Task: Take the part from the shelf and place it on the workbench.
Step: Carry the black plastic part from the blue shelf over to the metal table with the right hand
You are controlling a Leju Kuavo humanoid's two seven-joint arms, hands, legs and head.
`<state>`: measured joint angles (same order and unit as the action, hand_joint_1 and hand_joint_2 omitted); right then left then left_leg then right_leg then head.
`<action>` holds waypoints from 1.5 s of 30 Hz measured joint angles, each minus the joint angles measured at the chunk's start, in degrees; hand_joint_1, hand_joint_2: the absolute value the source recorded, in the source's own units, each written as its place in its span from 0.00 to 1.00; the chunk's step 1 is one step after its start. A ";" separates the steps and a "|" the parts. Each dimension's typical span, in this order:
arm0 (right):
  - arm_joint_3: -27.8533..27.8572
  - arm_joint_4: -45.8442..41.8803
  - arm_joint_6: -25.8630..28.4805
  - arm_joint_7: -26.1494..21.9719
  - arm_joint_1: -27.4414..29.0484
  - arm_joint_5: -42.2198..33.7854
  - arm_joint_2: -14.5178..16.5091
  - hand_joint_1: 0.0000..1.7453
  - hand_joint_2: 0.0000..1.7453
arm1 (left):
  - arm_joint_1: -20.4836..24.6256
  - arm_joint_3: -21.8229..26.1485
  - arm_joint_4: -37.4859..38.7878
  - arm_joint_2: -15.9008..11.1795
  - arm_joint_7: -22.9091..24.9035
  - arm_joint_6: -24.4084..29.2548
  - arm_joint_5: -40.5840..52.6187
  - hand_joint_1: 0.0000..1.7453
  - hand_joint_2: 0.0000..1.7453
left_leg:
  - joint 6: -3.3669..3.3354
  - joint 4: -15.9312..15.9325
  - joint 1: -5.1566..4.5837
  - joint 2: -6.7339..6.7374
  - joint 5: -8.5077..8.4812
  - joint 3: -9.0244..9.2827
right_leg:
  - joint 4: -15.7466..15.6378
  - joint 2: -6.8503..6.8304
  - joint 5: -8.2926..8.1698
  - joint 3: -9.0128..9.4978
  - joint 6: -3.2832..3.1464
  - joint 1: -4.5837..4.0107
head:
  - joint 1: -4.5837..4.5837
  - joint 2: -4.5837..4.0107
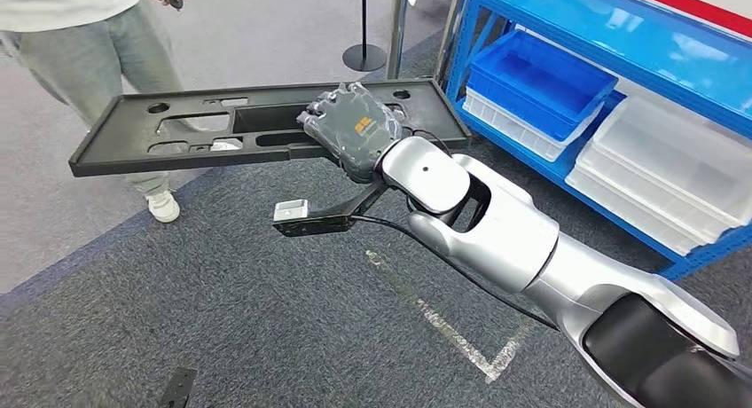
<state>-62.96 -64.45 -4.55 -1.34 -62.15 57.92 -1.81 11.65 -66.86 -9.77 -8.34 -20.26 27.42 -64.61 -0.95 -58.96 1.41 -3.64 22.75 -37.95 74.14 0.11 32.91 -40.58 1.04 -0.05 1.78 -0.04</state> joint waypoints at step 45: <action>-0.22 2.08 -2.99 0.60 -5.94 -0.16 -0.11 1.00 1.00 | 0.28 0.00 -0.07 0.40 -2.05 1.48 0.27 0.00 1.00 | 3.06 -15.15 -0.01 3.28 5.82 -8.82 | -16.05 -1.91 -7.24 6.76 -2.64 0.04 | 0.79 -0.01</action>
<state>-63.19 -62.36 -7.54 -0.74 -68.09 57.75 -1.92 11.93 -66.86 -9.84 -7.94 -22.32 28.90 -64.34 2.11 -74.11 1.39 -0.36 28.56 -46.77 58.09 -1.80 25.66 -33.82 -1.59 -0.01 2.57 -0.04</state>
